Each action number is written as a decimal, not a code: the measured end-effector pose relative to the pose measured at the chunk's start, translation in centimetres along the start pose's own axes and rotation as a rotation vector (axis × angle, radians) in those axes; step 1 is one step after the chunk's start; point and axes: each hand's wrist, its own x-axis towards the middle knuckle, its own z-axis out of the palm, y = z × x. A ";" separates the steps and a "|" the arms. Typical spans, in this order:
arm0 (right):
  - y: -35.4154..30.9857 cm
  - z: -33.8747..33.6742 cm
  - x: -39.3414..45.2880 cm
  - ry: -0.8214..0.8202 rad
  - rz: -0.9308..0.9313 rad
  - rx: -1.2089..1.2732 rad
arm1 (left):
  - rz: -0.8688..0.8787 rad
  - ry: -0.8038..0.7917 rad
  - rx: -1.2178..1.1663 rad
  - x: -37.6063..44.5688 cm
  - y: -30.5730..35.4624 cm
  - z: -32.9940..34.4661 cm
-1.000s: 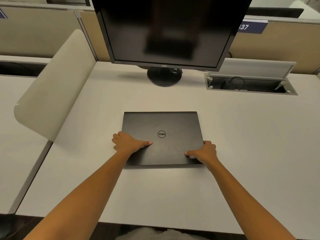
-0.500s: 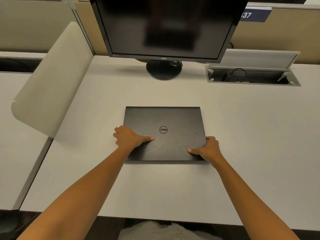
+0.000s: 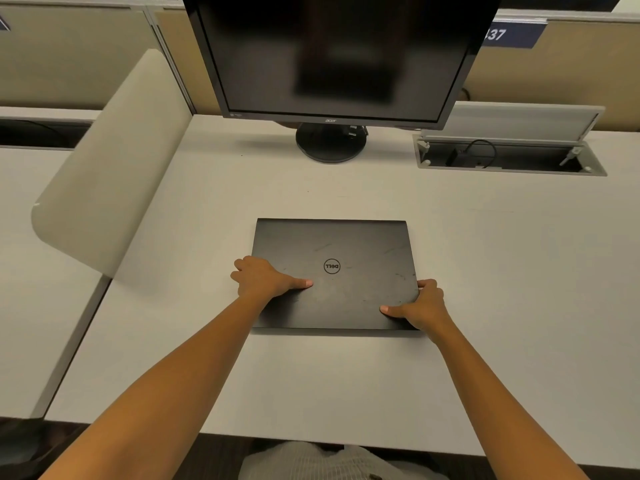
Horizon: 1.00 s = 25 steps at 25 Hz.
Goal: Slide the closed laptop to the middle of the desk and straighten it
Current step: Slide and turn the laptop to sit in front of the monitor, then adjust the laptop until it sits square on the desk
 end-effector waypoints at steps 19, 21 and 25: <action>2.5 -0.6 -1.0 -0.008 -0.009 0.070 | -0.030 0.024 -0.083 -2.2 -0.5 1.6; 2.3 -0.7 -1.2 -0.002 -0.021 0.020 | -0.022 0.035 -0.080 -2.2 -0.5 1.7; 1.7 -1.1 -0.7 0.030 -0.174 -0.091 | -0.009 0.052 -0.158 -1.9 -0.8 2.3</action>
